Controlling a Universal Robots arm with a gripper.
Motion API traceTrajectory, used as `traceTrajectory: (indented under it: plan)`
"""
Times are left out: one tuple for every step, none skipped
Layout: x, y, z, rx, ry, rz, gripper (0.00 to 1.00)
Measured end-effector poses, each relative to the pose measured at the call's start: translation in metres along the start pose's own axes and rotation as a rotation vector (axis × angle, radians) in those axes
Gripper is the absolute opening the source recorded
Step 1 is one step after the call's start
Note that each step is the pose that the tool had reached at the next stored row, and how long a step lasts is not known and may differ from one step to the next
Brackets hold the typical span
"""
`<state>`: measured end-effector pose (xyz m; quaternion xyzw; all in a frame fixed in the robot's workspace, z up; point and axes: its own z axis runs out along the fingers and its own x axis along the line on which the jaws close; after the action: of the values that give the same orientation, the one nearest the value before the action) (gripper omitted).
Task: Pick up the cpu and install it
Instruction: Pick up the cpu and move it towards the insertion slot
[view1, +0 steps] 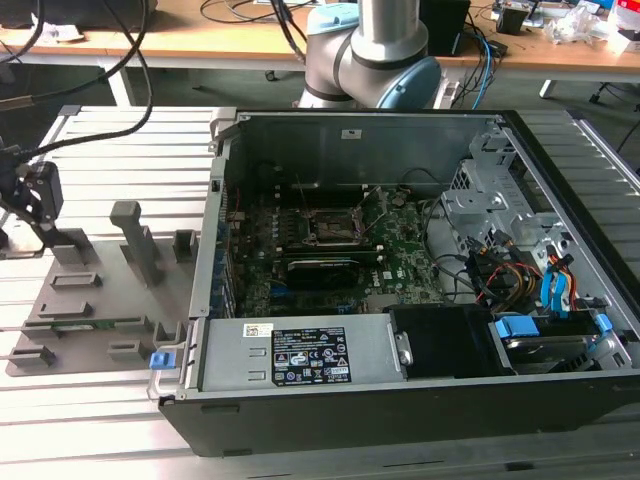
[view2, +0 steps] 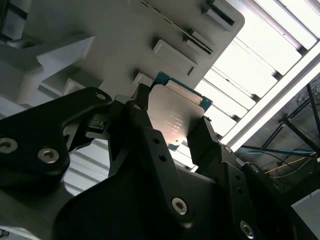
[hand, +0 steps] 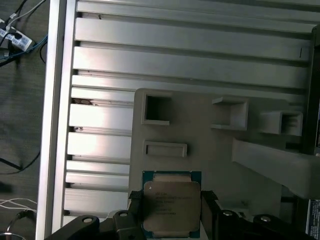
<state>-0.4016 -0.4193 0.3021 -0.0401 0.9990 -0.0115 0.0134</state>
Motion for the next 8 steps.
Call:
traceTrajectory:
  plan:
    - [-0.0002,-0.0002,-0.0062,-0.0001,-0.0001,0.000,0.55]
    - [-0.0003,-0.0002,-0.0101,0.0000,0.0000,0.000,0.55]
    - [-0.0004,-0.0004,-0.0145,-0.0001,-0.0001,0.000,0.55]
    - [-0.0005,-0.0004,-0.0177,-0.0001,-0.0001,0.000,0.55]
    - [-0.0005,-0.0005,-0.0210,0.0000,-0.0001,0.000,0.55]
    - [-0.0006,-0.0006,-0.0240,-0.0001,-0.0001,0.000,0.55]
    - [-0.0008,-0.0007,-0.0286,-0.0001,-0.0002,0.000,0.55]
    - [-0.0008,-0.0008,-0.0323,0.0000,0.0000,0.000,0.55]
